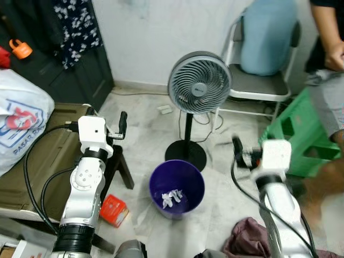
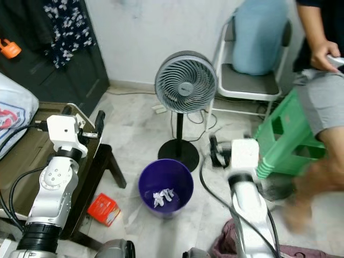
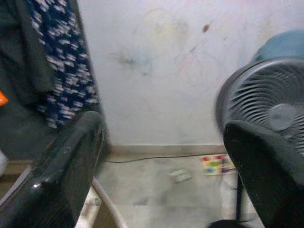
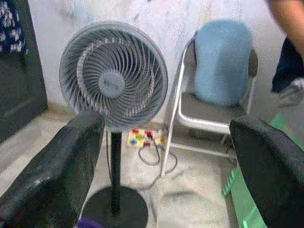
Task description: Clean up the room
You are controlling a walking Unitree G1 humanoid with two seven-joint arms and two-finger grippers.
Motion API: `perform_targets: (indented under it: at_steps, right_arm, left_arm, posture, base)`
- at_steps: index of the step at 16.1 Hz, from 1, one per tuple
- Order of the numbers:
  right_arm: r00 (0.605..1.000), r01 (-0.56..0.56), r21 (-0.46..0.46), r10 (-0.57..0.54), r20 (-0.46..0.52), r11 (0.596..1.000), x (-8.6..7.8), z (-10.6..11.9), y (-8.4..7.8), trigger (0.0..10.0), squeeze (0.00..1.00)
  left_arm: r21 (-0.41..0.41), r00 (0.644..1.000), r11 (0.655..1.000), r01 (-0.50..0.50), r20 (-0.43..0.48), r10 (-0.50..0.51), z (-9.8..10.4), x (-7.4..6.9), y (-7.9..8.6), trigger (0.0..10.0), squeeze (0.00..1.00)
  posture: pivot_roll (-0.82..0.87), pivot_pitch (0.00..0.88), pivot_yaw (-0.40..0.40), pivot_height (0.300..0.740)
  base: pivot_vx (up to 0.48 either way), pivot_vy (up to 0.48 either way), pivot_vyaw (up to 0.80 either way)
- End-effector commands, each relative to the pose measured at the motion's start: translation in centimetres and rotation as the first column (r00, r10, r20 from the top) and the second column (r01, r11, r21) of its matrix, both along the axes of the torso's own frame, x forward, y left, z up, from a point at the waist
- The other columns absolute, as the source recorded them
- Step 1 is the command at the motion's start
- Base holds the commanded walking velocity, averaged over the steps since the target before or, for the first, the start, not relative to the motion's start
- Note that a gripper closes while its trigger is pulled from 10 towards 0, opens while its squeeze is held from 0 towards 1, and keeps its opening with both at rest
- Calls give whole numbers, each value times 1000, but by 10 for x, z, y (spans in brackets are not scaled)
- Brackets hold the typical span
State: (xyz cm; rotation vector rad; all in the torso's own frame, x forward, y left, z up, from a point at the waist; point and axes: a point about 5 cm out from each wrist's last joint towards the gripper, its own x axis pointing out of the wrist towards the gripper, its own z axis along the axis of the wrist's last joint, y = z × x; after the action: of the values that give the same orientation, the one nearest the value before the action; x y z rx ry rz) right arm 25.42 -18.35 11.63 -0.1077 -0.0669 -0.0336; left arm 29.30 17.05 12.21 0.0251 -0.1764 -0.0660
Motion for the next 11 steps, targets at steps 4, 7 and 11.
perform_targets:
  at_steps: [4, 7, 11]
  right_arm:
    - [1000, 3, 9, -4, 30, 1000, 12, 14, 7, 10000, 0]
    - [1000, -1, 5, 1, -8, 1000, 9, 8, 12, 10000, 0]
    - [1000, -6, 44, 7, -18, 999, 30, 10, 21, 10000, 0]
  left_arm:
    - [-14, 991, 991, 132, -26, -132, -2, -12, -1, 10000, 0]
    - [-19, 985, 985, 172, -25, -172, 2, -20, -8, 10000, 0]
    - [-29, 989, 991, 133, -68, -134, -1, -16, -17, 10000, 0]
  posture:
    - [-9, 0, 28, 740]
    - [-7, 0, 10, 740]
    - [14, 0, 8, 740]
  base:
    - [0, 0, 0]
    - [0, 0, 267]
    - [0, 0, 800]
